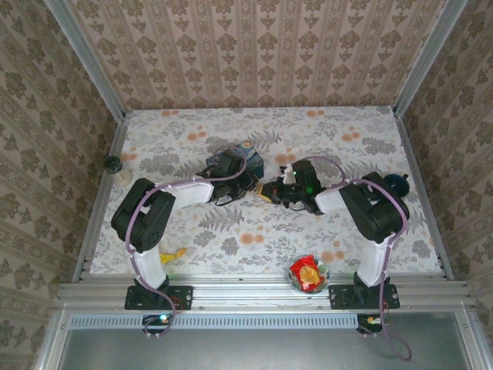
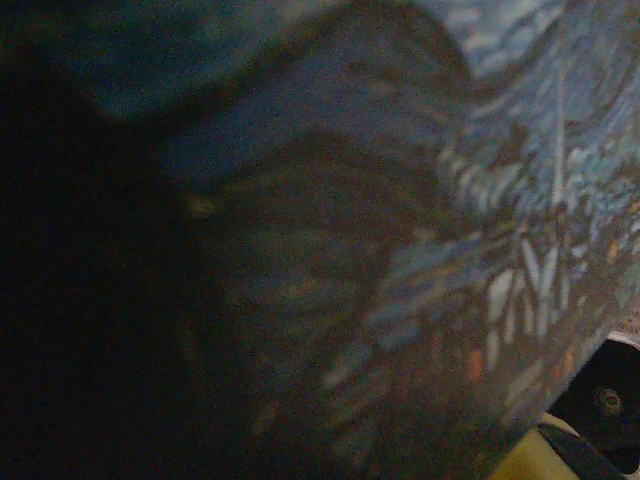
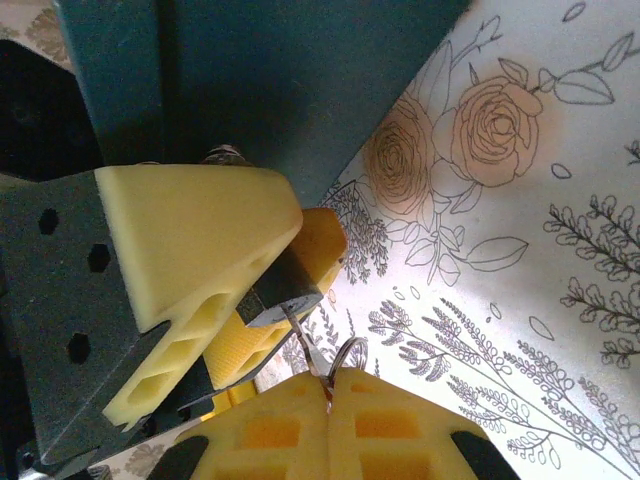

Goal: Unlock the padlock with the key

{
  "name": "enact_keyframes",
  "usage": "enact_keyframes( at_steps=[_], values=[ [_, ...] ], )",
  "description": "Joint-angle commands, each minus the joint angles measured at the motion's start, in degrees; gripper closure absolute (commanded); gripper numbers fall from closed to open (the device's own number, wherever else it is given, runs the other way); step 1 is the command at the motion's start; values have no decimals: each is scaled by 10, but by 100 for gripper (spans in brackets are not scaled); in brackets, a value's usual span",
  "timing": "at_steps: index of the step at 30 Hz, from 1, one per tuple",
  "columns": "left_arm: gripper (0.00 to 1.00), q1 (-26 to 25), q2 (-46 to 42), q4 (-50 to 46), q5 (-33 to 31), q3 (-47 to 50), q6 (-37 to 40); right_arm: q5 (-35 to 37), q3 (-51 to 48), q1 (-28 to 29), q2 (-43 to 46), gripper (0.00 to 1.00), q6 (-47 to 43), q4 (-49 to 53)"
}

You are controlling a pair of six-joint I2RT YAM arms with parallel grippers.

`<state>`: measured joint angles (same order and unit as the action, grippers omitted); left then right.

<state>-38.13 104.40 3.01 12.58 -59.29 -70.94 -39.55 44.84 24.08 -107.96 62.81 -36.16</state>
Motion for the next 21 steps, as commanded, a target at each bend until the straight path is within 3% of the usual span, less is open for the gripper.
enact_keyframes(
  at_steps=[1,4,5,8,14,21],
  values=[
    [100,-41,-15,-74,108,4,6,57,40,-4,64,100,-63,-20],
    [98,-42,-27,-122,97,-6,8,122,45,12,119,100,-135,133],
    [93,-42,-30,-145,92,-13,10,145,47,18,136,100,-147,176],
    [89,-42,-26,-176,93,-28,5,186,33,34,170,100,-147,217],
    [78,-48,-6,-174,109,-50,-4,204,-27,46,171,100,-71,131],
    [77,-48,1,-164,115,-42,-8,187,-36,45,129,100,-8,35]
  ],
)
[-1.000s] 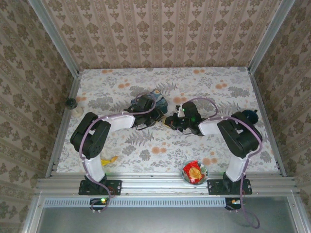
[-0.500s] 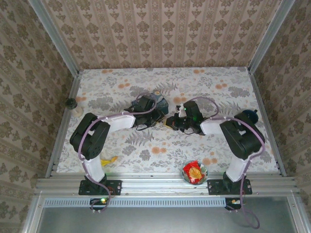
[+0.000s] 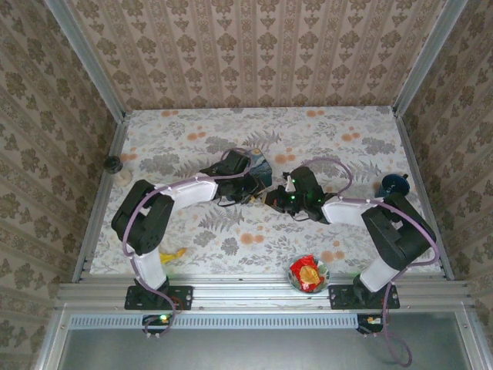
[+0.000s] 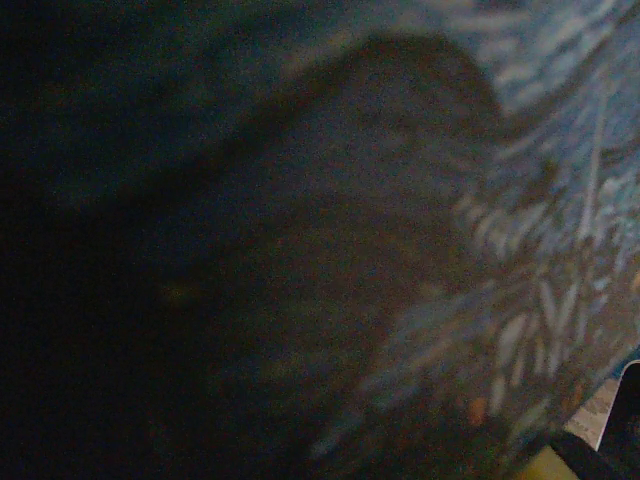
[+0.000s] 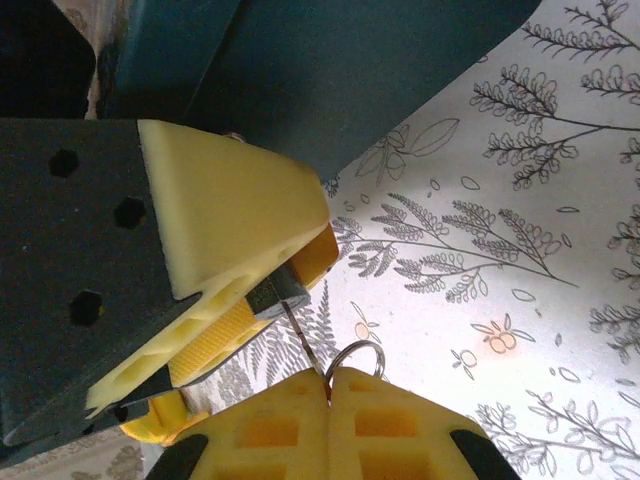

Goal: Unlock the padlock with the key

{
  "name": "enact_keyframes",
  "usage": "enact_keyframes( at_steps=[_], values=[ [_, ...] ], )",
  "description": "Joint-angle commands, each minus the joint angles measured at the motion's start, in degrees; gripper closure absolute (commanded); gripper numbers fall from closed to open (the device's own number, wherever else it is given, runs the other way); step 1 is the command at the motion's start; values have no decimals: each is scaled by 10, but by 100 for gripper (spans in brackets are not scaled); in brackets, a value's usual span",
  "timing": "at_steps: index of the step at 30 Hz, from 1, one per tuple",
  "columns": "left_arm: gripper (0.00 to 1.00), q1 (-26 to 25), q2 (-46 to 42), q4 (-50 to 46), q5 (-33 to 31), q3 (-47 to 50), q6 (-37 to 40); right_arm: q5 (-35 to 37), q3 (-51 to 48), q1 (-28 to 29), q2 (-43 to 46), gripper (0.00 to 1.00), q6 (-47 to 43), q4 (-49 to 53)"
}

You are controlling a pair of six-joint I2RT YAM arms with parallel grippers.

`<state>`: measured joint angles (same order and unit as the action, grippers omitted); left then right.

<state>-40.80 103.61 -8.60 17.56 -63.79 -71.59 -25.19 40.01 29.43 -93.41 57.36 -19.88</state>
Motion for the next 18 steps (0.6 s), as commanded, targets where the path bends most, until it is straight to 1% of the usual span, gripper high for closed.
enact_keyframes(
  at_steps=[1,3,7,10,13,16,17,18],
  values=[
    [77,-23,9,-50,65,4,0,40,15,-9,-23,100,57,-140],
    [77,-24,10,-56,64,1,5,31,17,-12,-35,100,81,-165],
    [77,-31,13,-88,61,-14,18,4,14,-25,-63,100,146,-251],
    [77,-32,18,-116,62,-23,20,-9,19,-29,-77,100,167,-284],
    [77,-34,24,-149,61,-36,19,-9,24,-29,-76,100,158,-263],
    [77,-34,31,-182,61,-52,22,-2,26,-27,-61,100,124,-214],
    [76,-34,33,-191,61,-58,22,3,26,-26,-53,100,110,-194],
    [73,-33,35,-196,61,-61,22,7,25,-25,-46,100,100,-180]
  ],
)
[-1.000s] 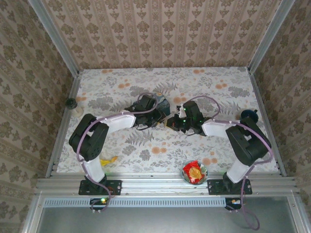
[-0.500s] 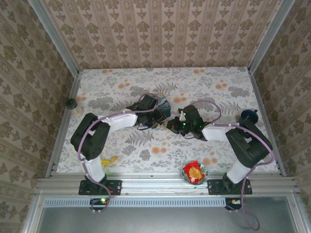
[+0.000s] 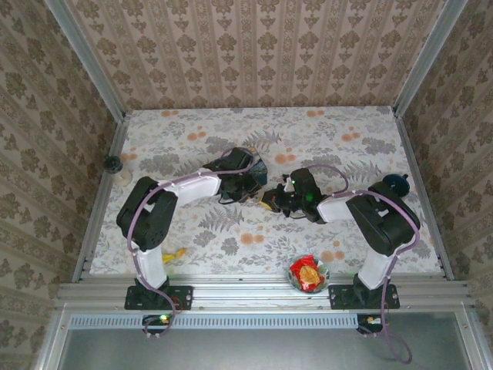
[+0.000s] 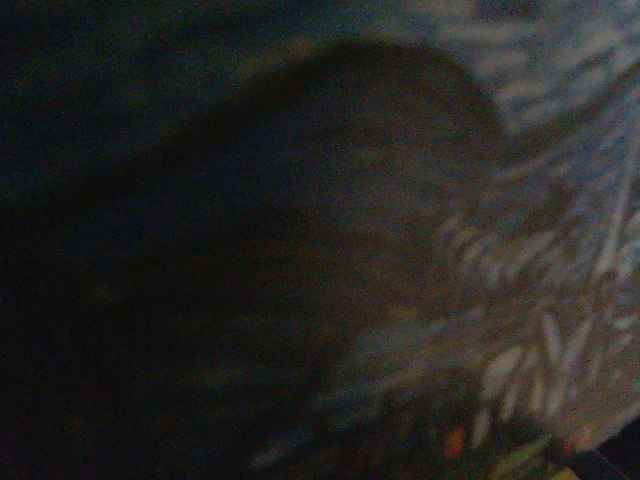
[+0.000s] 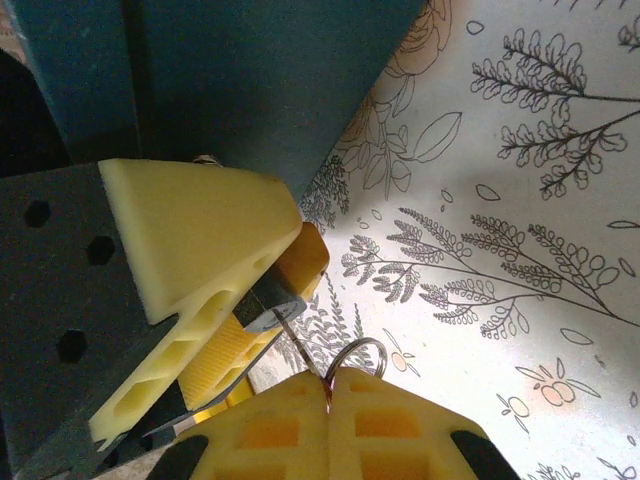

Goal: Unlock the padlock with the key

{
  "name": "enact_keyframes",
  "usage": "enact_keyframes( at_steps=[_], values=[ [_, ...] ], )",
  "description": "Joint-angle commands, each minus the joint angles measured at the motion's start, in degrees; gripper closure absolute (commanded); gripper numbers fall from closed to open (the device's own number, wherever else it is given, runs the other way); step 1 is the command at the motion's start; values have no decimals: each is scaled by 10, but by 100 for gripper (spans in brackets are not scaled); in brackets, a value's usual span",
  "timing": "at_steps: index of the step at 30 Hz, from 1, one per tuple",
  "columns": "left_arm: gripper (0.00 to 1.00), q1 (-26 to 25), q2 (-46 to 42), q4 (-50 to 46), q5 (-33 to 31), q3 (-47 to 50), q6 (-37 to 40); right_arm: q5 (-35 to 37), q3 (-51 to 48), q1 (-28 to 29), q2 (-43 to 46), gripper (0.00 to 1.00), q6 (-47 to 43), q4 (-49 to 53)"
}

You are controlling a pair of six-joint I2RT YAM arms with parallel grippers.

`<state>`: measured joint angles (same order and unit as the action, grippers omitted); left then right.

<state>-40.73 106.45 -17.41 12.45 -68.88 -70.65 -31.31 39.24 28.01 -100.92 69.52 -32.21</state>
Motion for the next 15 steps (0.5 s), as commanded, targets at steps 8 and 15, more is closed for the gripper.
enact_keyframes(
  at_steps=[8,15],
  values=[
    [56,-30,4,-91,105,-25,20,95,15,-7,60,100,-50,-11],
    [34,-24,-23,-70,75,-8,26,105,-2,-7,51,100,-35,-31]
  ],
)
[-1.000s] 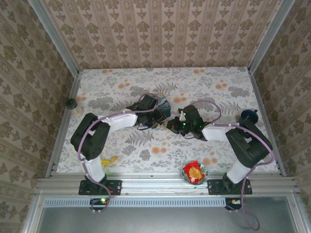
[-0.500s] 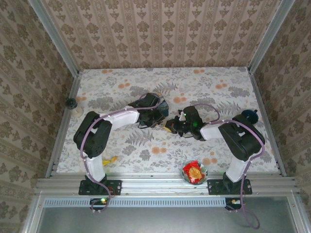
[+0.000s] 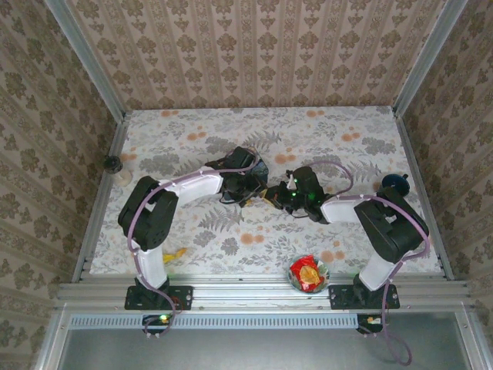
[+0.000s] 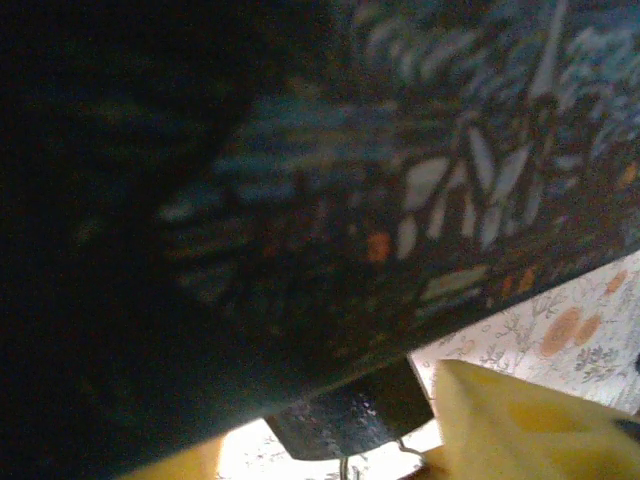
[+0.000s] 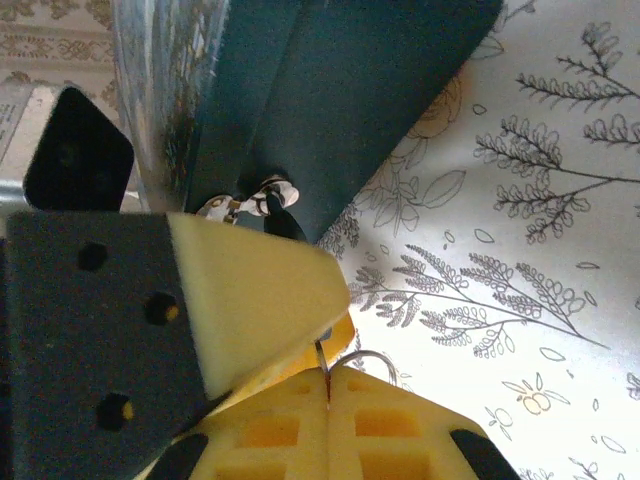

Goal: Unlock the padlock with the key

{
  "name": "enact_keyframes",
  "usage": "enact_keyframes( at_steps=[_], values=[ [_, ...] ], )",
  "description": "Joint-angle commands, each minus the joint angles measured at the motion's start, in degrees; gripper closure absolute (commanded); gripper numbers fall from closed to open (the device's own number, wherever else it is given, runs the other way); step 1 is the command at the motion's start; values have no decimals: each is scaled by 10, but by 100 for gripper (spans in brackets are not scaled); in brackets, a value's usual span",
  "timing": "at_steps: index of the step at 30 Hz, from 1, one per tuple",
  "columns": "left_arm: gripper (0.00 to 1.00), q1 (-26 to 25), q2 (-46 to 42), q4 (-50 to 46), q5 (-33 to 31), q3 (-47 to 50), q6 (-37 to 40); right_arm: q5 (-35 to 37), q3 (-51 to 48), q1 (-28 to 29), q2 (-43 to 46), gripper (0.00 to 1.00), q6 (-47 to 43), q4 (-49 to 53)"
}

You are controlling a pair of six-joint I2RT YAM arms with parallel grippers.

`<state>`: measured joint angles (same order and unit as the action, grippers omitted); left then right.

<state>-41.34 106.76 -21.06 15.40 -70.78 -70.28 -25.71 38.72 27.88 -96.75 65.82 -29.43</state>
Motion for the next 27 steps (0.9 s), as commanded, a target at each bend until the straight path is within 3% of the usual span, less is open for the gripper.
enact_keyframes(
  at_steps=[1,4,7,9,15,19,27],
  values=[
    [30,-17,-33,-28,39,18,23,50,2,-5,8,100,4,-61],
    [28,-11,-48,-5,22,38,18,49,2,-5,3,100,8,-62],
    [11,-9,-66,38,2,70,4,51,4,0,-1,100,11,-63],
    [10,-8,-75,70,-12,90,-2,54,5,3,-1,100,12,-63],
    [15,-3,-98,153,-64,146,-35,67,-1,13,-1,100,24,-63],
    [24,1,-95,198,-90,164,-48,76,-5,21,0,100,30,-59],
    [26,3,-102,253,-152,178,-37,94,-16,42,2,100,37,-52]
  ],
)
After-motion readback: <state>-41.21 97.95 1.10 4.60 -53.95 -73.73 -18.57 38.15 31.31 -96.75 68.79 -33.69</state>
